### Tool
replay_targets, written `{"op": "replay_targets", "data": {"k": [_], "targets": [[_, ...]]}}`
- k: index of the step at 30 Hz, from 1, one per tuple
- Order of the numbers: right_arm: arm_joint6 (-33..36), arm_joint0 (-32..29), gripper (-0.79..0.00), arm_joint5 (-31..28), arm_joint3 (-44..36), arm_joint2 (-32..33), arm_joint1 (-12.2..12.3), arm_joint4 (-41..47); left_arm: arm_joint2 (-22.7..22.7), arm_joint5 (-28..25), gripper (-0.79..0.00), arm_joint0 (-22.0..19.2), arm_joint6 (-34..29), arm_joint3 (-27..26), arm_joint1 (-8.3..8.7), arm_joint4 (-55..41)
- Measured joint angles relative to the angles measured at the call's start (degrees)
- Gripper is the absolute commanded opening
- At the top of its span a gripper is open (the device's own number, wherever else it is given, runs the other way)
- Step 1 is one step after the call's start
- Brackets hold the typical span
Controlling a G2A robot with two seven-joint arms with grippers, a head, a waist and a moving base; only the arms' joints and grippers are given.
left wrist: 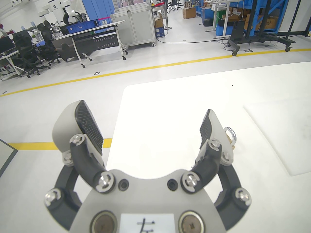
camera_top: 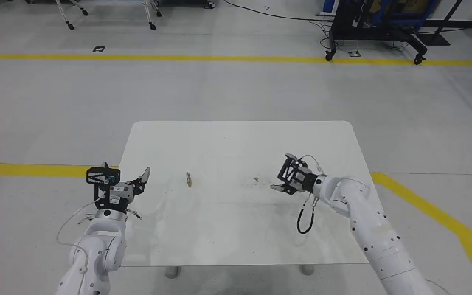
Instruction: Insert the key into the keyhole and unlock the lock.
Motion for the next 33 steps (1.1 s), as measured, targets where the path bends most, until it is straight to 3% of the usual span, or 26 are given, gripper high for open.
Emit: {"op": "replay_targets", "data": {"k": [3, 4, 5, 6, 8, 15, 20, 23, 33], "targets": [[-2.91, 4.51, 0.0, -3.62, 4.52, -3.4, -0.43, -2.29, 0.0, 0.0, 0.0, 0.0, 0.0, 0.0, 0.0, 0.0], [-4.39, 5.98, -0.086, -4.11, 6.09, -4.83, -0.64, -3.38, 0.0, 0.0, 0.0, 0.0, 0.0, 0.0, 0.0, 0.0], [-5.62, 7.03, -0.289, -4.67, 7.35, -5.81, -0.78, -4.05, 0.0, 0.0, 0.0, 0.0, 0.0, 0.0, 0.0, 0.0], [-6.78, 8.08, -0.409, -5.24, 8.68, -6.76, -0.93, -4.65, 0.0, 0.0, 0.0, 0.0, 0.0, 0.0, 0.0, 0.0], [-8.88, 10.65, -0.468, -6.11, 11.97, -9.04, -1.38, -6.0, 0.0, 0.0, 0.0, 0.0, 0.0, 0.0, 0.0, 0.0], [-10.48, 18.0, -0.594, -5.18, 21.71, -16.51, -3.8, -7.41, 0.0, 0.0, 0.0, 0.0, 0.0, 0.0, 0.0, 0.0], [-9.95, 21.09, -0.61, -4.82, 26.75, -20.37, -5.43, -7.11, 0.0, 0.0, 0.0, 0.0, 0.0, 0.0, 0.0, 0.0], [-10.63, 22.41, -0.785, -4.96, 29.09, -21.65, -6.08, -6.55, 0.0, 0.0, 0.0, 0.0, 0.0, 0.0, 0.0, 0.0], [-15.37, 24.11, -0.785, -6.39, 31.48, -23.34, -6.29, -7.99, 0.0, 0.0, 0.0, 0.0, 0.0, 0.0, 0.0, 0.0]]}}
